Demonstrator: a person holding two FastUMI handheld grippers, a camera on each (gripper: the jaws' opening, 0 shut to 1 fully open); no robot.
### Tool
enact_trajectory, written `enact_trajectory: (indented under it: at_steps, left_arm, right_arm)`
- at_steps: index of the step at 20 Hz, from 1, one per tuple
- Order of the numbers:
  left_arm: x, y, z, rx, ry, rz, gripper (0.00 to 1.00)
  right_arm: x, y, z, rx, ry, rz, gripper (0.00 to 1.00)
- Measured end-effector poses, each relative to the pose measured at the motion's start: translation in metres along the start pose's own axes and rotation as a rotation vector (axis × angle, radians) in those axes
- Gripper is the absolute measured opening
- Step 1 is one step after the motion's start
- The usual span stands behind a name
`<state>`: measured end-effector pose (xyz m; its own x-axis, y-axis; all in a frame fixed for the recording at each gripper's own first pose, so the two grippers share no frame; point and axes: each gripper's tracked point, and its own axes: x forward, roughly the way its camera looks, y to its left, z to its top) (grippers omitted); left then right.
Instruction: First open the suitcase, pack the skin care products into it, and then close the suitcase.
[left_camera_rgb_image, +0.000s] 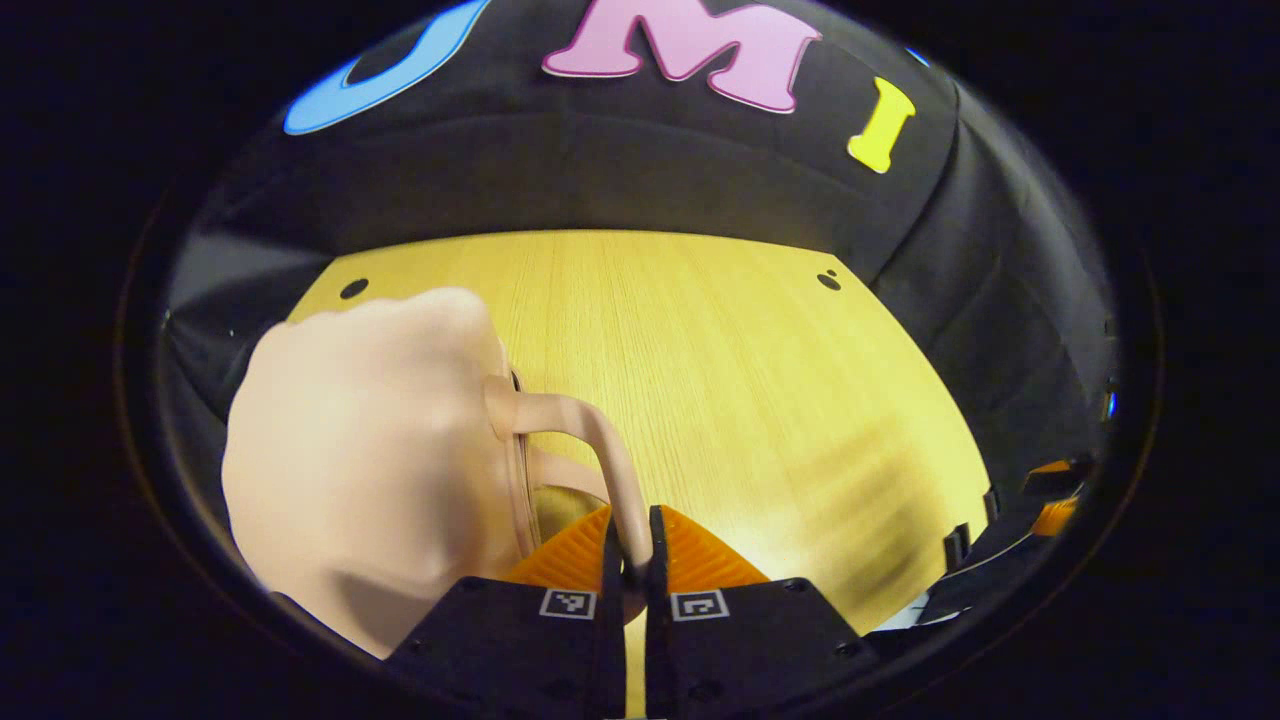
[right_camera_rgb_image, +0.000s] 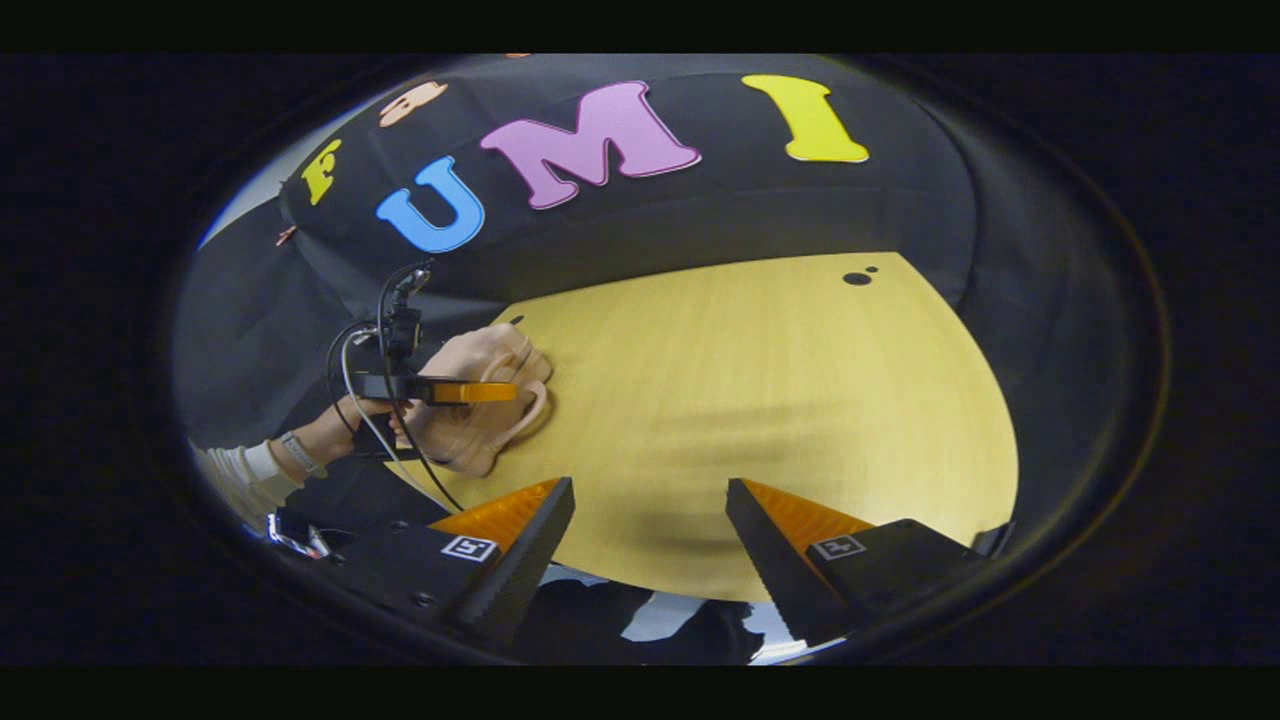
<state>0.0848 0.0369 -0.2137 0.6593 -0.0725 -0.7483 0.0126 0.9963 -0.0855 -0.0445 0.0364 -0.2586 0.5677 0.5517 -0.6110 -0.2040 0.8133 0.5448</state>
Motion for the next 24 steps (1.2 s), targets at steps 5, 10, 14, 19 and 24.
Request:
enact_trajectory:
  at_steps: [5,10,14,19,24]
  left_arm:
    - [-0.048,-0.038,0.038,0.005,-0.225,0.146,0.83]
    - [-0.165,-0.096,0.109,0.076,-0.625,0.270,0.98]
    - [-0.261,-0.130,0.155,0.123,-0.882,0.334,0.97]
    - [-0.302,-0.158,0.158,0.044,-0.920,0.202,0.97]
    - [-0.317,-0.134,0.156,0.044,-0.882,0.210,0.98]
  right_arm:
    - [-0.016,-0.036,0.017,-0.166,-0.090,-0.031,0.98]
    - [-0.059,-0.006,0.113,-0.410,-0.377,-0.045,0.97]
    - [-0.109,0.032,0.195,-0.458,-0.634,-0.104,0.97]
    - [-0.173,0.046,0.252,-0.405,-0.865,-0.202,0.96]
    - [-0.198,0.049,0.271,-0.355,-0.960,-0.239,0.96]
